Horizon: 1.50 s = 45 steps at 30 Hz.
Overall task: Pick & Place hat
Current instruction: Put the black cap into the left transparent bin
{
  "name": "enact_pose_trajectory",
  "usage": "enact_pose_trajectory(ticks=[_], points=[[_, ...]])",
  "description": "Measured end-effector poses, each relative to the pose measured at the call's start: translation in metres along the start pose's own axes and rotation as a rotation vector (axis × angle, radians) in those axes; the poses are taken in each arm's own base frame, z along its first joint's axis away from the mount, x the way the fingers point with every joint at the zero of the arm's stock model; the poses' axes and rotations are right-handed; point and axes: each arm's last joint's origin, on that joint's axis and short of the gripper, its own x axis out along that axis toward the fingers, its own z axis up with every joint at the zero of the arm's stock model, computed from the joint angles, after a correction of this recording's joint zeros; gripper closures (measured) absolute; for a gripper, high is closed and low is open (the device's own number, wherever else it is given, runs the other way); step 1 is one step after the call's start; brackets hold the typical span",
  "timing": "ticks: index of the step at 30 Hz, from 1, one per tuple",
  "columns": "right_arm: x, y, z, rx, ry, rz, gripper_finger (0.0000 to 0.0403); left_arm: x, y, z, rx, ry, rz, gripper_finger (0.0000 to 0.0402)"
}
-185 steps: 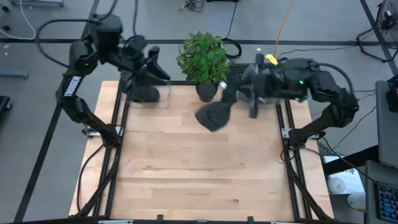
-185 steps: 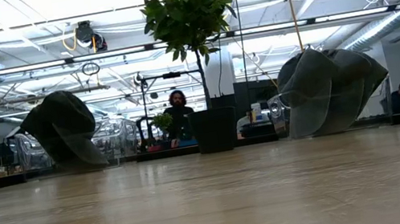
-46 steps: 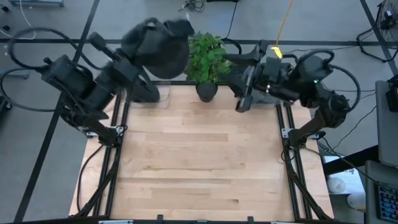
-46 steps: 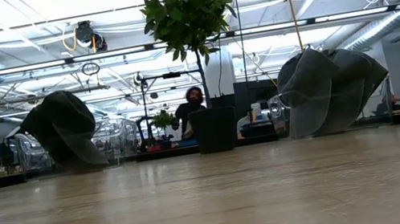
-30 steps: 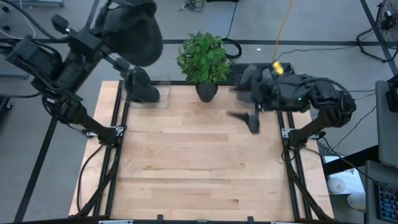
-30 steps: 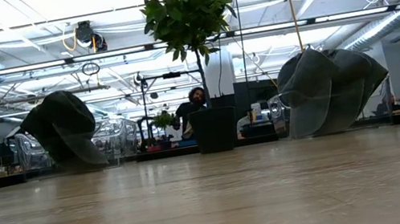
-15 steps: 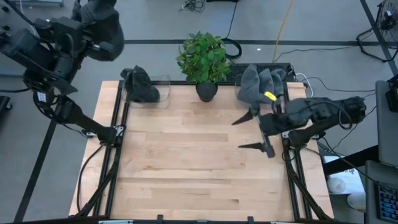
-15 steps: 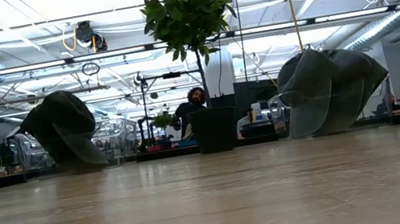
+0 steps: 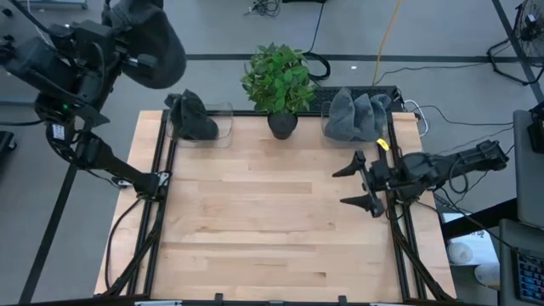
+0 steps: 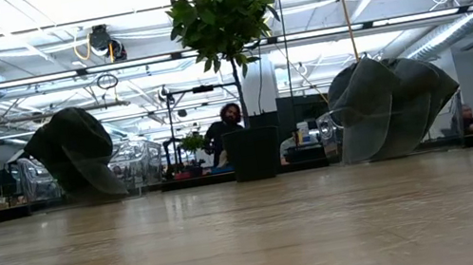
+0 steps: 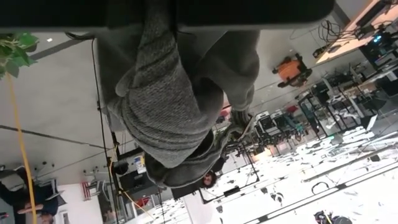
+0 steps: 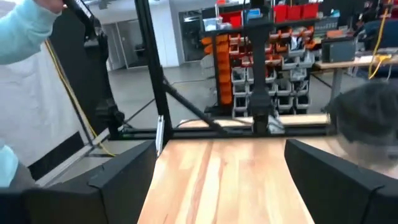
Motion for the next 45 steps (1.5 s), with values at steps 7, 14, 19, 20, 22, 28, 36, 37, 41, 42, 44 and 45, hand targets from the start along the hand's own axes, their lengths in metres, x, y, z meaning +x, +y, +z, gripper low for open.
enact_pose_trajectory(ticks=[7, 14, 19, 20, 22, 28, 36, 37, 41, 42, 44, 45], points=[[-0.011, -0.010, -0.053, 0.071, -0.046, -0.022, 0.0058, 0.000, -0.012, -0.011, -0.026, -0.028, -0.086, 0.0402], [-0.017, -0.016, -0.089, 0.113, -0.114, -0.004, 0.0061, 0.004, -0.034, -0.029, -0.036, 0.004, -0.201, 0.0402], [-0.021, -0.019, -0.106, 0.133, -0.130, 0.001, 0.0058, 0.017, -0.046, -0.041, -0.028, 0.076, -0.251, 0.0402], [-0.022, -0.019, -0.109, 0.137, -0.130, 0.001, 0.0058, 0.020, -0.049, -0.043, -0.026, 0.088, -0.255, 0.0402], [-0.024, -0.020, -0.115, 0.137, -0.131, 0.001, 0.0059, 0.025, -0.053, -0.046, -0.025, 0.114, -0.270, 0.0402], [-0.028, -0.021, -0.122, 0.091, -0.138, 0.025, 0.0060, 0.041, -0.058, -0.052, -0.068, 0.186, -0.333, 0.0402], [-0.038, -0.023, -0.135, 0.083, -0.188, 0.036, 0.0058, 0.050, -0.062, -0.059, -0.048, 0.252, -0.333, 0.0402], [-0.040, -0.023, -0.131, 0.084, -0.231, 0.040, 0.0058, 0.052, -0.062, -0.060, -0.048, 0.263, -0.340, 0.0402], [-0.045, -0.026, -0.127, 0.093, -0.296, -0.046, 0.0057, 0.061, -0.057, -0.065, -0.087, 0.313, -0.341, 0.0401], [-0.046, -0.027, -0.126, 0.097, -0.311, -0.081, 0.0057, 0.064, -0.056, -0.066, -0.089, 0.325, -0.337, 0.0402], [-0.049, -0.029, -0.125, 0.104, -0.328, -0.157, 0.0058, 0.069, -0.052, -0.069, -0.083, 0.350, -0.315, 0.0402], [-0.050, -0.030, -0.125, 0.108, -0.340, -0.193, 0.0058, 0.072, -0.051, -0.071, -0.085, 0.363, -0.310, 0.0402]])
